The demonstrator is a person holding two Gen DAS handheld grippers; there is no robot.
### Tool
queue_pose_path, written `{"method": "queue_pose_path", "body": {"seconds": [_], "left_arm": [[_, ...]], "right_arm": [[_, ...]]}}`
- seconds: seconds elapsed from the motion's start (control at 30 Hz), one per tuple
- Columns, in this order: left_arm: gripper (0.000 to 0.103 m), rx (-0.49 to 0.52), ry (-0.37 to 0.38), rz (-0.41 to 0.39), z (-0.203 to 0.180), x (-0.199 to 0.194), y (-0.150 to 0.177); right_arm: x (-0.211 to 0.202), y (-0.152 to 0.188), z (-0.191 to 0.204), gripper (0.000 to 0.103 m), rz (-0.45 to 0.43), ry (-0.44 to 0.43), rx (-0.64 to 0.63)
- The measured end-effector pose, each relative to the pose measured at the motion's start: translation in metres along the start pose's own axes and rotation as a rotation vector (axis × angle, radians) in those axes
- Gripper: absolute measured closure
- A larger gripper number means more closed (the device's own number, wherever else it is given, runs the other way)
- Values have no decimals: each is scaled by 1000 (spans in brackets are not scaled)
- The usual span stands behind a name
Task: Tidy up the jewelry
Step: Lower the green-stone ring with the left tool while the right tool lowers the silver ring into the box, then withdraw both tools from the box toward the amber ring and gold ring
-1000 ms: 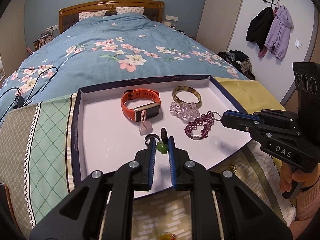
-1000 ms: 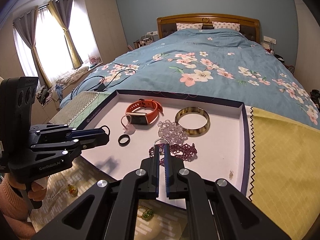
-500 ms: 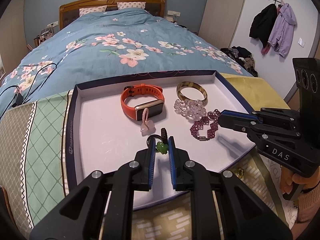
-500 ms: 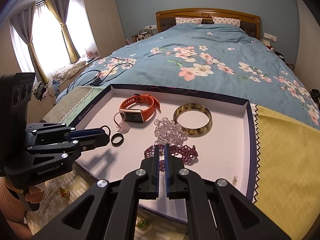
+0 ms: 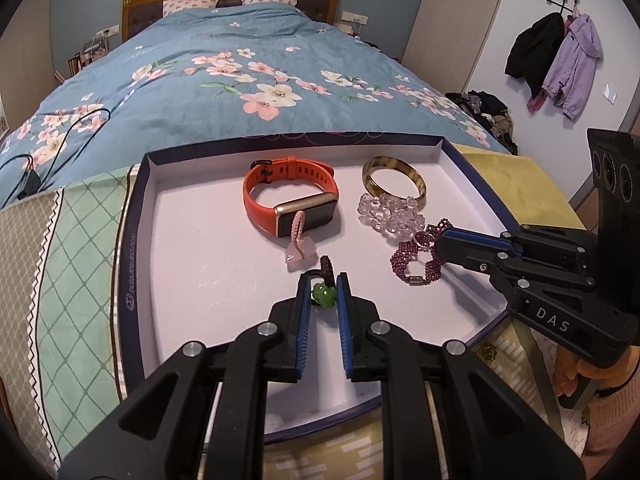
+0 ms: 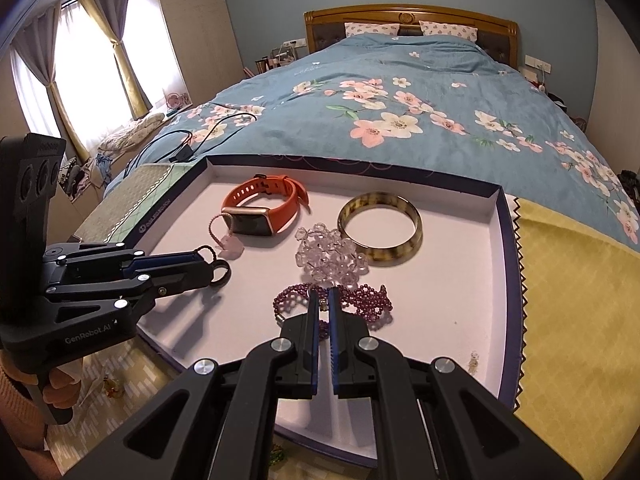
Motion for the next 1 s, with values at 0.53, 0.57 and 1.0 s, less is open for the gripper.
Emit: {"method": "queue_pose_path", "body": {"seconds": [0.53,0.57,1.0], "left_arm": [[74,-3,-22,-129,2,-48,0],[73,1,-19,-146,3,-56,2],[63,57,10,-188,3,-117,63]], "right_arm": [[-29,3,-4,89,-69,2,20],[-34,5,-3,83,-75,-4,17],[-73,41,10,74,-85,-70,-19]]}}
Point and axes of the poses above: each gripper's, at about its wrist camera, not at the fingertips, and x roughly the way its jaws point, z to its left, y to its underside, the point moved 2 cm from there along x, roughly the way its jaws point, and after that the axes turned 1 degree about x, right-handed, at the moved point
